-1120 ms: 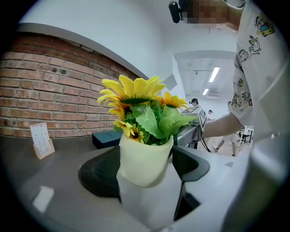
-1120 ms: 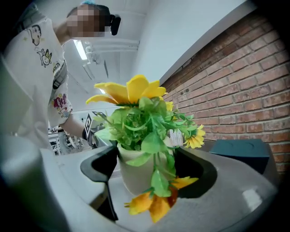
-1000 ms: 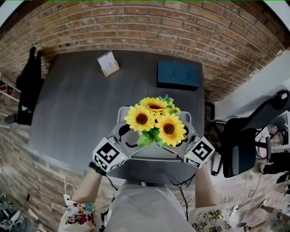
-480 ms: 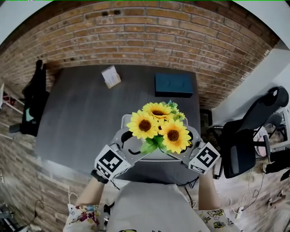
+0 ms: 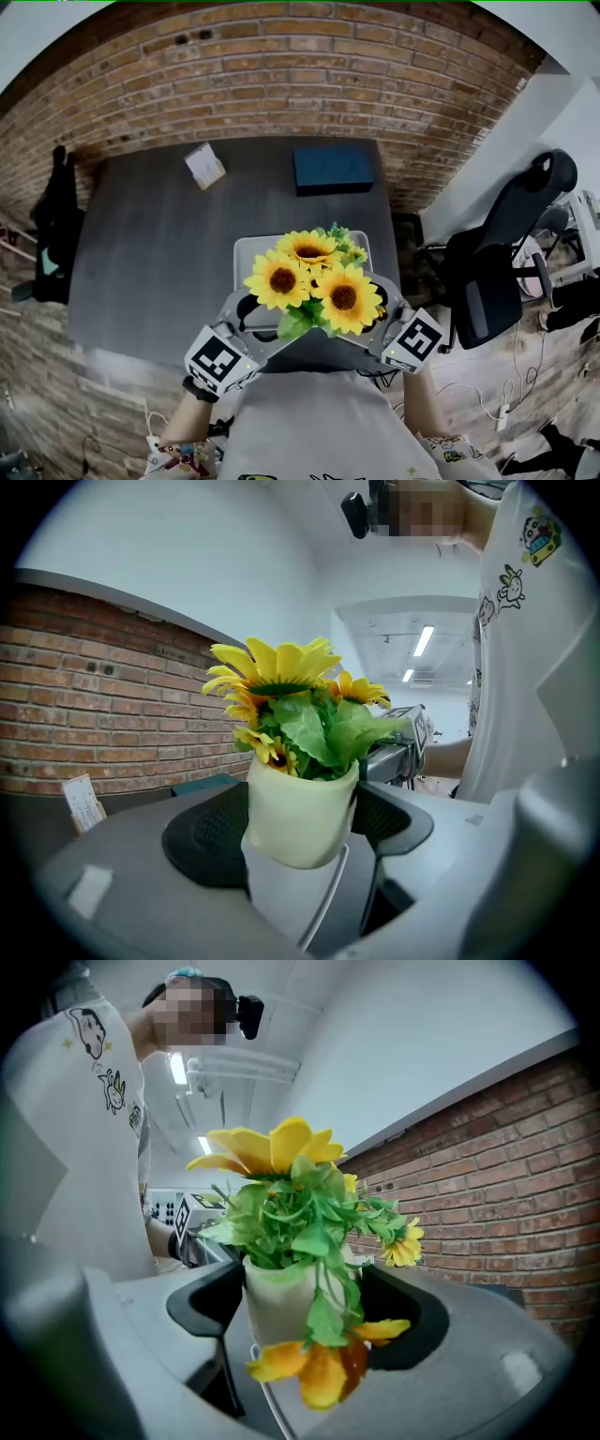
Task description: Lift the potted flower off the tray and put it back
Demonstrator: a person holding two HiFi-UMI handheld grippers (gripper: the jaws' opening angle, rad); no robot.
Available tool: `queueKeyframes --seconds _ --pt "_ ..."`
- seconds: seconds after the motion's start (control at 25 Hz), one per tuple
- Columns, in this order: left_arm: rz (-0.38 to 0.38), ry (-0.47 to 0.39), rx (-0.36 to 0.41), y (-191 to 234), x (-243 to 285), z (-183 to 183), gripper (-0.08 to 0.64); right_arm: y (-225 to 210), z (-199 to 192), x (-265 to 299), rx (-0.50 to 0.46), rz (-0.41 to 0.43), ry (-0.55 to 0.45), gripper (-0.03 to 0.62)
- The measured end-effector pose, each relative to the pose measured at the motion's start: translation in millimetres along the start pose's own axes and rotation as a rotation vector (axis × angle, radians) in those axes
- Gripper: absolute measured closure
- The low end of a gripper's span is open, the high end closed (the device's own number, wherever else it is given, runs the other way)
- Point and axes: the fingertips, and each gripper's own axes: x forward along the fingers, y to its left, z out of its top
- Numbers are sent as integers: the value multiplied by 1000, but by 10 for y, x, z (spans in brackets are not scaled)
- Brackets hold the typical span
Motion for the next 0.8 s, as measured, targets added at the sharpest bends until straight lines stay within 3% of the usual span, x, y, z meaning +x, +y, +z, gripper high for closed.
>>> queueKeyframes --seconds 0.48,0.8 --pt "-30 3 -36 -37 49 -77 183 3 -80 -45 34 -18 33 197" --pt "-24 -17 -7 -17 53 -85 181 -6 -102 -27 17 -19 15 198"
